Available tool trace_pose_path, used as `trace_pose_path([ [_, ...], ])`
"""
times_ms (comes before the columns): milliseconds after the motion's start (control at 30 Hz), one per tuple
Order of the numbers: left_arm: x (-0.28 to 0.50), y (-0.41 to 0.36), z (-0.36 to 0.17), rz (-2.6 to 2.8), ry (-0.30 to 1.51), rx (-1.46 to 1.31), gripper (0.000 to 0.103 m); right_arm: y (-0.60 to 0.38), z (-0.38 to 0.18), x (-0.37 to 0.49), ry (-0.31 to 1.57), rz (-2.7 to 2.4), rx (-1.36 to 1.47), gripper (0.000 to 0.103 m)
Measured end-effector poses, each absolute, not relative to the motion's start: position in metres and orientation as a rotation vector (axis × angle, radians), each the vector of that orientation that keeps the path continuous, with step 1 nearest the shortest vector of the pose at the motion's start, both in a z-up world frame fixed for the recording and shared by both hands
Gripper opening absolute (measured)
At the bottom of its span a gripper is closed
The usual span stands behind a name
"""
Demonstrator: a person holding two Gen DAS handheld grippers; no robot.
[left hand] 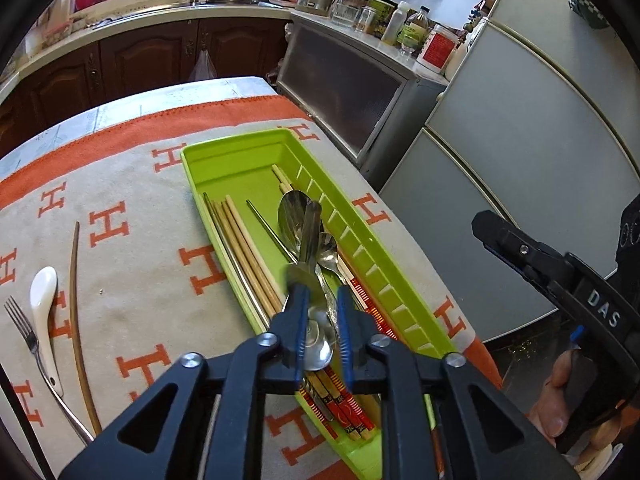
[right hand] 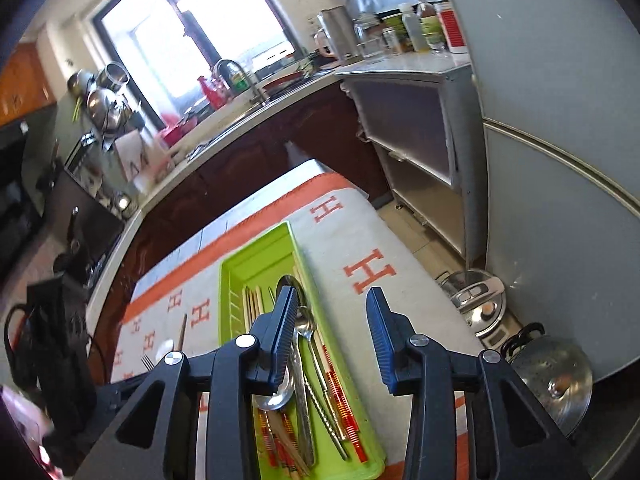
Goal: Organize utensils
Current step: 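Open both grippers and move them back over the fork and white spoon, then grasp the brown chopstick with the right gripper while the left gripper grasps the white ceramic spoon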
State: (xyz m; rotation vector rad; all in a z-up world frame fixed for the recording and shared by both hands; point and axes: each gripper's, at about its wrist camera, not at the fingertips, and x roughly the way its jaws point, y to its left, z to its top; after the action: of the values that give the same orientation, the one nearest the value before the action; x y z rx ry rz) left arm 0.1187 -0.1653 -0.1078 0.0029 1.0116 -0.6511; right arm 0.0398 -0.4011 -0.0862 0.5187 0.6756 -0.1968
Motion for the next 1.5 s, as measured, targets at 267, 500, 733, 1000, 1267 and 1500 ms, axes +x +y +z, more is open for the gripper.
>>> trace_pose_path([
  [267, 0.098, -0.120, -0.089, -0.566, 0.953, -0.045, 0.045, -0.383, -0.082, 0.045, 0.678, -0.176, 0.490, 0.037],
  [500, 0.085, -0.073, -0.083, -0.477, 0.943, -0.096, 0.046, -0.341, -0.079, 0.052, 0.706, -0.117, 0.445, 0.037],
  [733, 0.082, -0.033, -0.083, -0.392, 0.933, -0.132, 0.048, -0.300, -0.080, 0.056, 0.736, -0.058, 0.387, 0.037],
  [1000, 0.088, 0.013, -0.093, -0.304, 0.929, -0.179, 0.055, -0.245, -0.089, 0.072, 0.799, 0.026, 0.325, 0.037],
  [1267, 0.110, 0.073, -0.120, -0.214, 0.980, -0.303, 0.055, -0.188, -0.106, 0.112, 0.882, 0.142, 0.277, 0.037],
  [1500, 0.134, 0.101, -0.148, -0.204, 1.042, -0.397, 0.047, -0.156, -0.127, 0.143, 0.955, 0.214, 0.261, 0.037],
])
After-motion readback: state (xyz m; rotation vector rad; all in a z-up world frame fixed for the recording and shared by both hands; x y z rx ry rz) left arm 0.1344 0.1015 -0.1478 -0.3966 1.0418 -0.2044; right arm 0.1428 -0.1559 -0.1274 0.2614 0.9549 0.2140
